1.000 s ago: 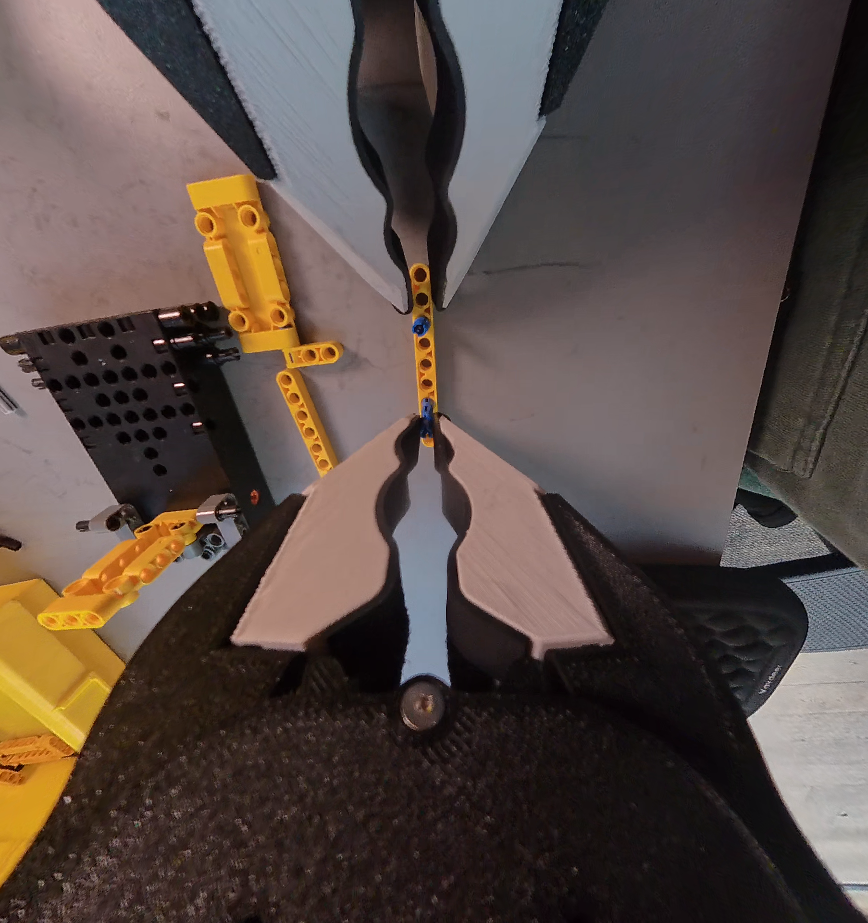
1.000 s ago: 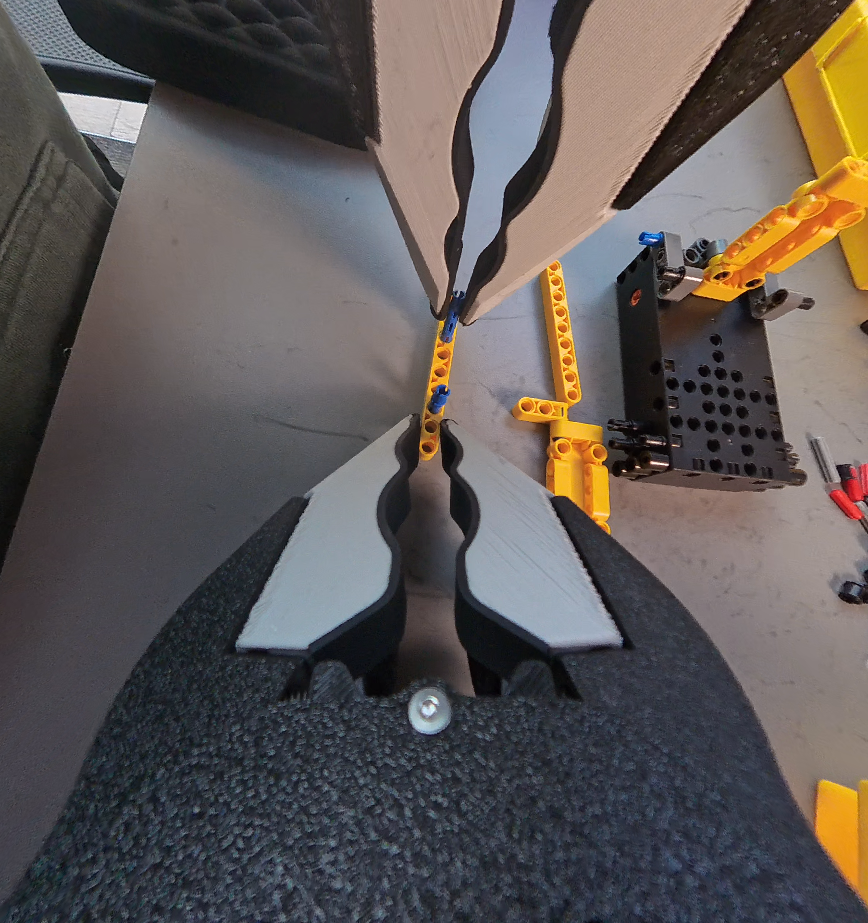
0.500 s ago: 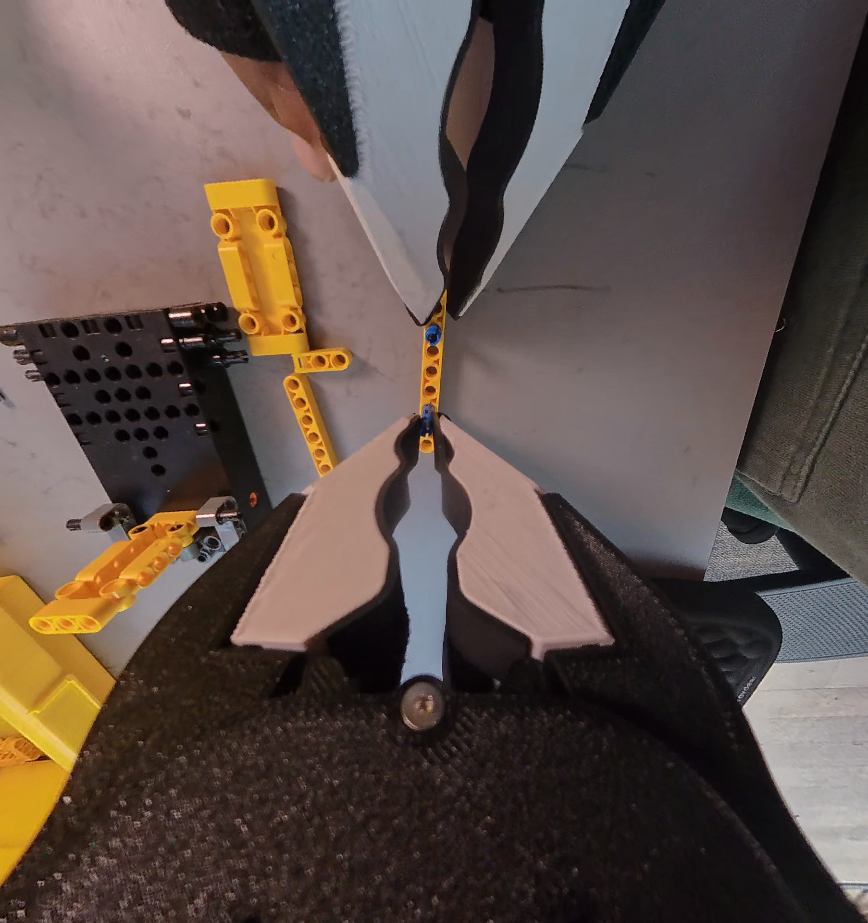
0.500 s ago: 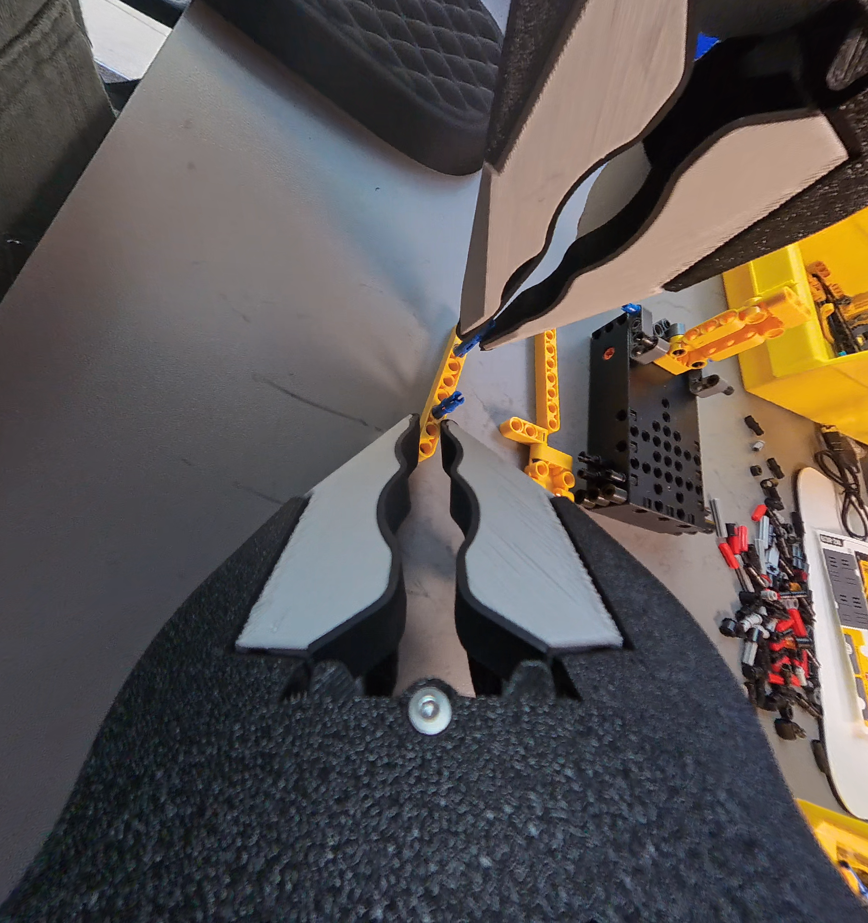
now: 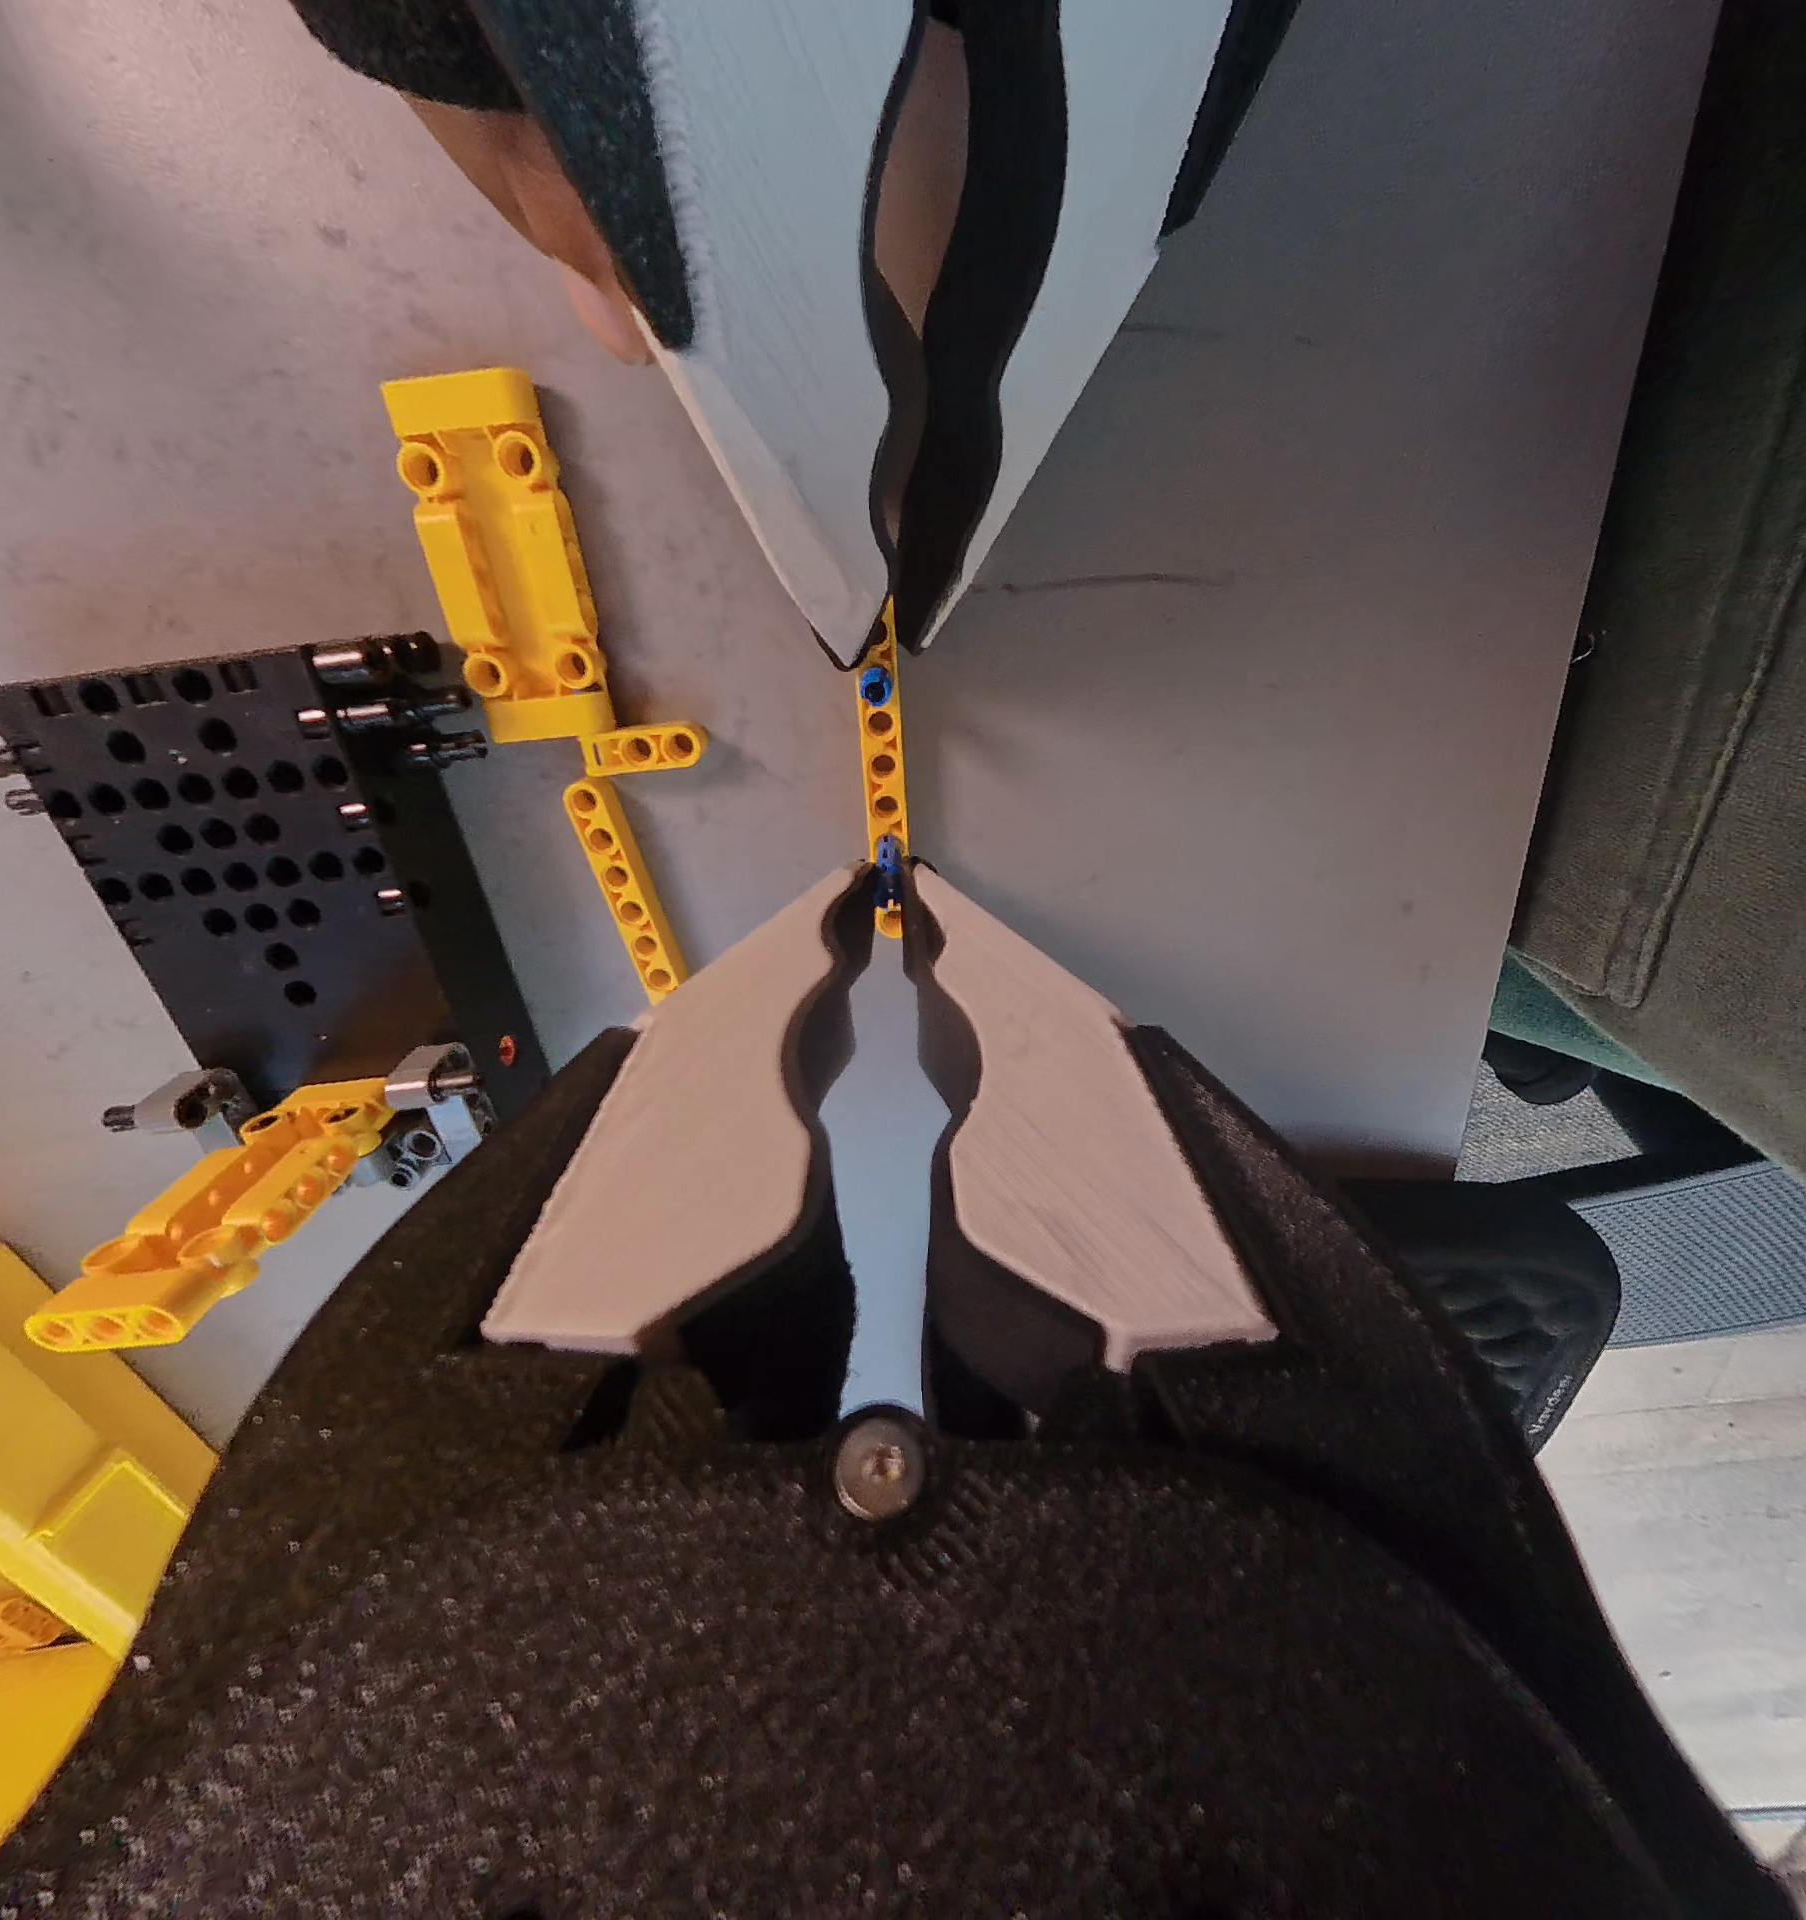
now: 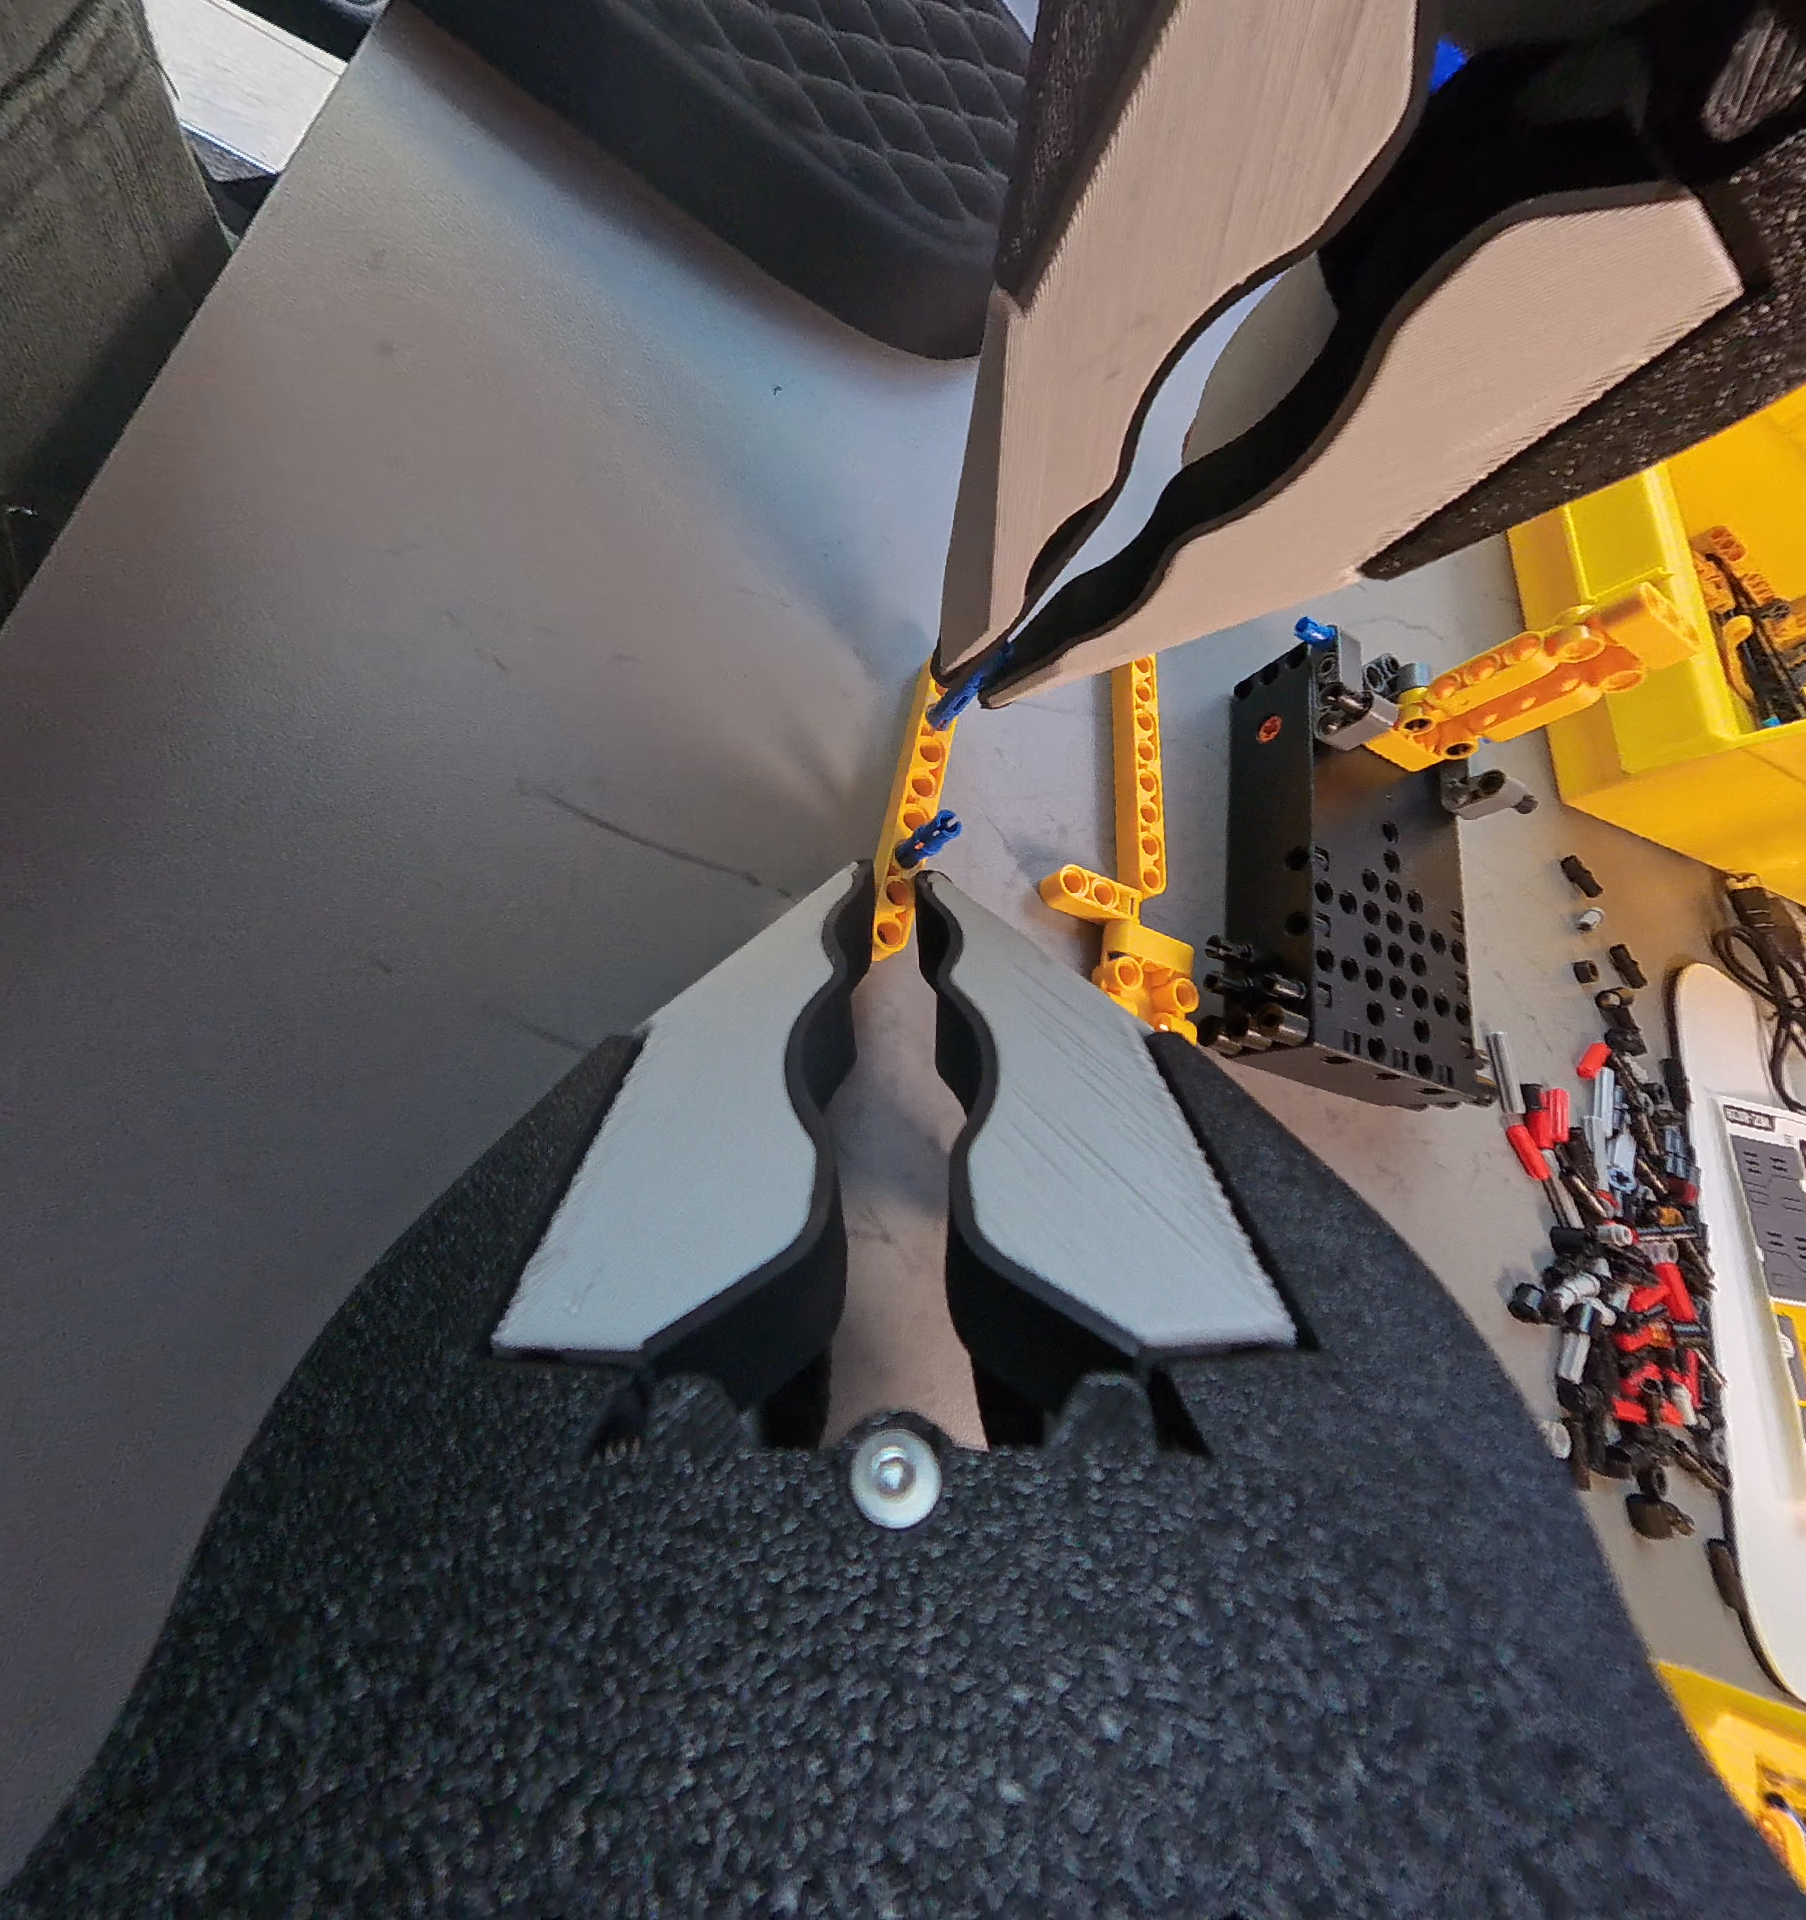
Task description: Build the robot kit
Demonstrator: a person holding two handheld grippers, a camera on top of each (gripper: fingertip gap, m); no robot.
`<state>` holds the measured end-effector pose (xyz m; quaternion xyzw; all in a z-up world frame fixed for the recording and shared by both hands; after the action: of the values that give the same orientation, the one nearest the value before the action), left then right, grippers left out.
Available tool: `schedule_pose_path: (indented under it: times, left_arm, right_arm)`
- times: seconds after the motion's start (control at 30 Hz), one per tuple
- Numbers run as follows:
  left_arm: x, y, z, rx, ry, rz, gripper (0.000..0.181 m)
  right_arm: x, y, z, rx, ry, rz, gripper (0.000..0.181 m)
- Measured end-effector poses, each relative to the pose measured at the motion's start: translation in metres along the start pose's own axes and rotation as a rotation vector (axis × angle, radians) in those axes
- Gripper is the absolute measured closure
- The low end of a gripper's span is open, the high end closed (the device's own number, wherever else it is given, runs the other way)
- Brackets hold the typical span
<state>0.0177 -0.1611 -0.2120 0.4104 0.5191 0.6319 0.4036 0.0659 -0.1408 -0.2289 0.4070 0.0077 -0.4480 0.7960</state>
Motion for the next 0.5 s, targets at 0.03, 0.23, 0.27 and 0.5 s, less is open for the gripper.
schedule_pose_path:
  times: [0.03,0.23,0.27,0.5]
  left_arm:
    - [0.0001,-0.0001,0.0005,0.008,-0.006,-0.003,0.178]
    - [-0.0001,0.0001,0.0013,0.060,-0.040,-0.026,0.178]
    - [-0.0001,0.0001,0.0014,0.063,-0.039,-0.032,0.178]
    - [0.0014,-0.0006,0.0046,0.071,-0.029,-0.034,0.178]
  right_arm:
    - [0.0001,-0.0001,0.0000,0.000,-0.001,0.001,0.174]
    - [-0.0009,-0.0002,-0.0003,0.002,-0.008,-0.002,0.174]
    - [-0.0009,-0.0001,-0.0004,0.002,-0.009,-0.001,0.174]
    - [-0.0013,0.0003,-0.0009,-0.002,-0.034,0.024,0.174]
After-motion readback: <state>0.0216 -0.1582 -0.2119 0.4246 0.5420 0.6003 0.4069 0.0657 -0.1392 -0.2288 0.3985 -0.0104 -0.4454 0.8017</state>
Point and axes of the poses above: each gripper's, where its closed fingertips meet, y back along the fingers, z out of its top, x = y × z across the jaws, the point moved 2 cm from there along y, back along the fingers, and after that the axes turned 6 degrees about z, right-handed, at the moved point
